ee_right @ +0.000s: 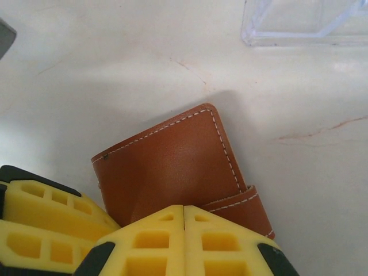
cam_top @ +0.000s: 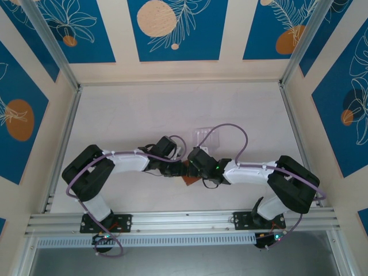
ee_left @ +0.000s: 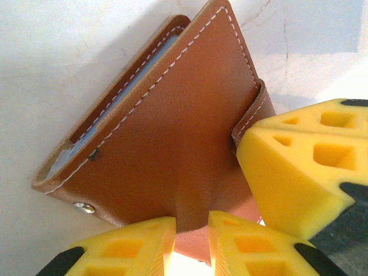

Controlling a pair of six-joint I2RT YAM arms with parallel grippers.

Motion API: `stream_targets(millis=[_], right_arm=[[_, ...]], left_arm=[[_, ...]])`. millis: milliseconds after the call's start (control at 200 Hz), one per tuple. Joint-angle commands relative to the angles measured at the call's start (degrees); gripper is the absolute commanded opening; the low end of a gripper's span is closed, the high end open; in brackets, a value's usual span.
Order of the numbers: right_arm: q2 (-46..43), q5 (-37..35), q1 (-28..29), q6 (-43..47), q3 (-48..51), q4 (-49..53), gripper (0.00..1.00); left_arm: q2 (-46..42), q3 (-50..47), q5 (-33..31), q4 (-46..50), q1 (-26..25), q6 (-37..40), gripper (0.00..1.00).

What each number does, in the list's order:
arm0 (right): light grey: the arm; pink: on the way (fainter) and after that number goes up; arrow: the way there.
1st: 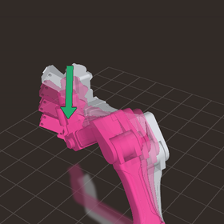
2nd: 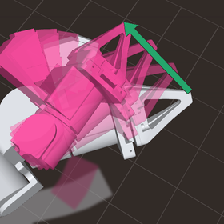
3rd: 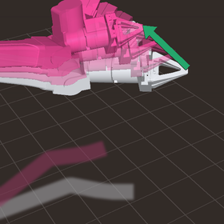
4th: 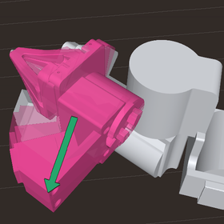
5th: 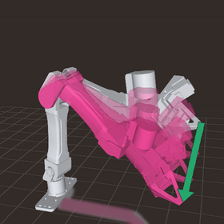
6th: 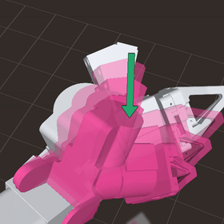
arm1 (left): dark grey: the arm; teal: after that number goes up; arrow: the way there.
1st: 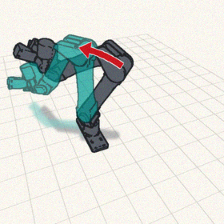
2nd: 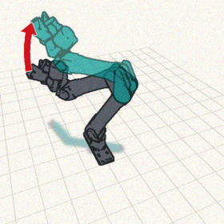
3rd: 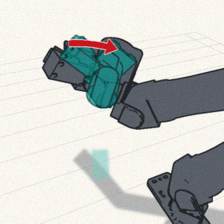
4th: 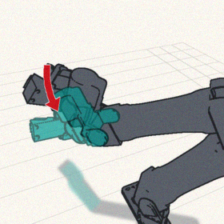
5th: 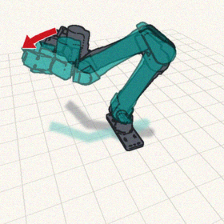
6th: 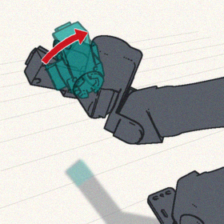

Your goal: Put the credit cards into the card holder

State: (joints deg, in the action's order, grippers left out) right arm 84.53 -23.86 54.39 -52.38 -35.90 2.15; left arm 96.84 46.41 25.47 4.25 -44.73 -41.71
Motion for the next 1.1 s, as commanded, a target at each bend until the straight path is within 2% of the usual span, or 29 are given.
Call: stream_targets(millis=[0, 110, 265, 330, 530, 635, 660, 725, 755, 810, 855, 940, 1095], right_arm=[[3.51, 2.44, 1.81, -3.23, 5.96, 14.22, 0.0], [4.3, 2.33, 2.5, -3.73, 6.27, 13.03, 0.0], [2.94, 1.8, 2.44, -0.55, 2.35, 16.49, 0.0], [1.13, 2.47, 1.72, 2.55, -0.42, 18.41, 0.07], [-6.93, 10.94, -4.68, 10.92, -8.94, 22.54, 0.45], [-11.7, 11.58, -7.51, 13.66, -11.83, 24.86, 0.63], [-12.76, 11.15, -8.21, 14.1, -12.5, 25.48, 0.71], [-15.61, 8.58, -10.15, 14.73, -13.56, 27.23, 0.98], [-17.26, 7.44, -11.24, 15.17, -13.56, 27.45, 1.0], [-20.45, 5.15, -14.08, 15.33, -13.41, 28.04, 1.0], [-23.03, 3.14, -16.39, 16.24, -13.19, 28.15, 1.0], [-28.51, -3.76, -19.8, 18.95, -11.44, 26.08, 1.0], [-33.06, -19.69, -27.5, 19.11, -8.87, 23.49, 1.0]], left_arm=[[2.76, 0.67, -4.73, -0.08, 0.09, -0.2, 0.25], [2.75, 0.87, -4.73, -0.11, 0.13, -0.25, 0.25], [1.95, 1.85, -5.46, 1.33, 0.19, 0.25, 0.25], [0.99, 2.96, -6.3, 3.05, 0.32, 0.98, 0.27], [-4.59, 7.5, -6.57, 9.2, 3.26, 3.62, 0.39], [-9.78, 9.07, -6.92, 12.58, 6.59, 5.63, 0.48], [-11.08, 9.33, -7.02, 13.56, 7.53, 6.19, 0.52], [-15.62, 9.36, -8.02, 15.58, 9.76, 7.95, 0.67], [-18.07, 9.02, -9.0, 16.37, 11.02, 8.81, 0.74], [-23.07, 7.76, -12.16, 17.67, 13.28, 10.11, 0.85], [-27.25, 6.64, -16.62, 18.96, 15.13, 11.31, 1.0], [-34.66, 5.11, -29.15, 21.96, 16.89, 14.12, 1.0], [-43.7, 0.26, -56.93, 22.1, 17.61, 18.62, 1.0]])
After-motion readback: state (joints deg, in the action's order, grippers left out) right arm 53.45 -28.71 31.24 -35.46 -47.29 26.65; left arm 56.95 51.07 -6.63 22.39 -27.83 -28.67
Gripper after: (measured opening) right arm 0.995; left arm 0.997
